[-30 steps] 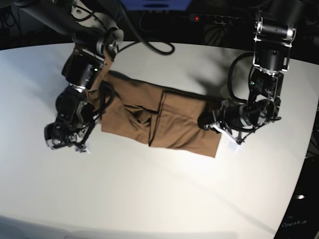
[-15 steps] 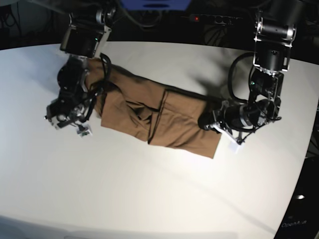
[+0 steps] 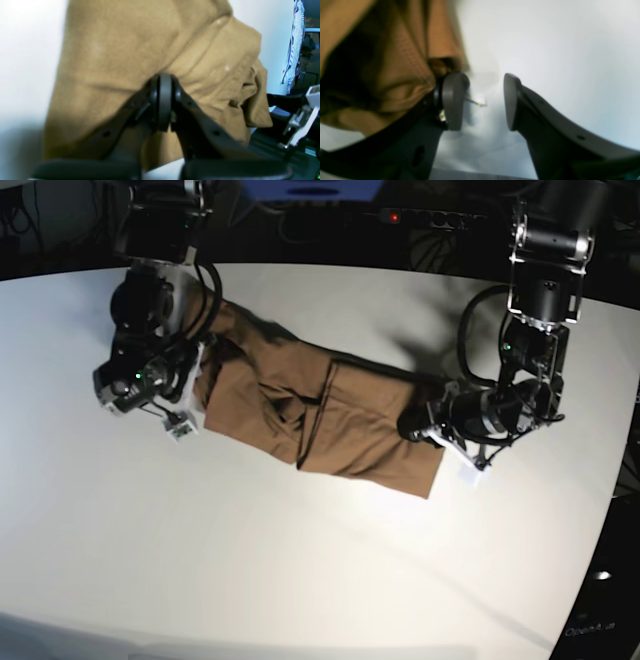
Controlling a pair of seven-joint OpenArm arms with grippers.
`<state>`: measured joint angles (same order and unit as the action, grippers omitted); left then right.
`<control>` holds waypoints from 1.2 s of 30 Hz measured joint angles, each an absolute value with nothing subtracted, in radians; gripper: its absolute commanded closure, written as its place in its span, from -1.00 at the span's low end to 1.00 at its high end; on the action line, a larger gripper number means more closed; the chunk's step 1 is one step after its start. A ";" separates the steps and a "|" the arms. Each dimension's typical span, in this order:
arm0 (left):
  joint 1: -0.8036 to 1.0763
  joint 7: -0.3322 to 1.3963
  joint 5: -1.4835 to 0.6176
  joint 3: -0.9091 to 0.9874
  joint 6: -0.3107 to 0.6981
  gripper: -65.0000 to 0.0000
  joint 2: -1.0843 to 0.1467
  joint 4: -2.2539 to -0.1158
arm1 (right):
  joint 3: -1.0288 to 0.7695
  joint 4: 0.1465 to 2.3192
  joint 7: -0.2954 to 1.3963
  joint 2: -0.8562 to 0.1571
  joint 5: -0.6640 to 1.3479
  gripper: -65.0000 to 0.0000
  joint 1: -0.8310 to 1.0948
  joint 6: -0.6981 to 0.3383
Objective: Fold the T-shirt properly
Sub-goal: 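Close the right gripper on the strip end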
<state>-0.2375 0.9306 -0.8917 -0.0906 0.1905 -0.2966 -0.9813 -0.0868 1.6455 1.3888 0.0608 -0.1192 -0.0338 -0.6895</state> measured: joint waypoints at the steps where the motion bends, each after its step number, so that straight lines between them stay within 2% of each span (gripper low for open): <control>1: -0.237 0.930 -0.892 -0.091 0.191 0.93 -0.297 -0.981 | -0.075 1.654 1.389 0.061 -0.118 0.24 -0.031 -0.691; 7: -0.237 0.931 -0.892 -0.091 0.191 0.93 -0.296 -0.981 | -0.023 1.668 1.387 0.052 -0.094 0.22 -0.036 -0.692; 13: -0.236 0.931 -0.892 -0.091 0.191 0.93 -0.297 -0.981 | -0.041 1.665 1.387 -0.015 -0.104 0.23 -0.097 -0.692; 20: -0.235 0.928 -0.892 -0.091 0.191 0.93 -0.297 -0.981 | -0.103 1.664 1.391 -0.019 -0.096 0.24 -0.079 -0.691; 26: -0.236 0.934 -0.892 -0.091 0.191 0.93 -0.299 -0.981 | -0.102 1.668 1.392 -0.025 0.127 0.24 -0.046 -0.691; 36: -0.238 0.941 -0.870 -0.088 0.191 0.93 -0.294 -0.981 | -0.105 1.668 1.395 -0.044 0.176 0.24 -0.020 -0.691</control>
